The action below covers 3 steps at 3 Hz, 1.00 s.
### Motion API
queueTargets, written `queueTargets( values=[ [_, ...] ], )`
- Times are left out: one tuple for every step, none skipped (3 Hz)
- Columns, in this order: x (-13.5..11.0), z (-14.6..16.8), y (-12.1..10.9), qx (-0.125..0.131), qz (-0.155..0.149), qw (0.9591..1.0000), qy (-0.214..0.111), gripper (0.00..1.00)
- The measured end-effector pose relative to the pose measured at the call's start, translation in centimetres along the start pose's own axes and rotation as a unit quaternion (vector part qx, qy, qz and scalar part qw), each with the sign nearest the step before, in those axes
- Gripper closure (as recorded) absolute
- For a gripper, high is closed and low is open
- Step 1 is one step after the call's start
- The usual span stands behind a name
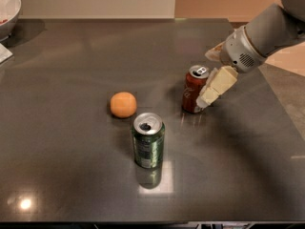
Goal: Move coke can near green can
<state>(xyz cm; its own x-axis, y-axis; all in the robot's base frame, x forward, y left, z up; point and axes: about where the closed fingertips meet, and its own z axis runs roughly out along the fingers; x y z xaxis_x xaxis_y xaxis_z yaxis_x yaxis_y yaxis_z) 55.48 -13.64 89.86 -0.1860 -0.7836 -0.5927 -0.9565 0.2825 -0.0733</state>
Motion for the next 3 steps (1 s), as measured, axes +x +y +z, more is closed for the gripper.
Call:
queueTargets(
  values=[
    [-0.4,0.8,0.3,-0.006,-0.002,1.0000,-0.001,0.18],
    [-0.5,0.9,0.6,-0.010,-0.001,0.9999,-0.001,0.41],
    [-0.5,0.5,1.4,-0.018,-0.002,0.9998,-0.002,0.64]
  ],
)
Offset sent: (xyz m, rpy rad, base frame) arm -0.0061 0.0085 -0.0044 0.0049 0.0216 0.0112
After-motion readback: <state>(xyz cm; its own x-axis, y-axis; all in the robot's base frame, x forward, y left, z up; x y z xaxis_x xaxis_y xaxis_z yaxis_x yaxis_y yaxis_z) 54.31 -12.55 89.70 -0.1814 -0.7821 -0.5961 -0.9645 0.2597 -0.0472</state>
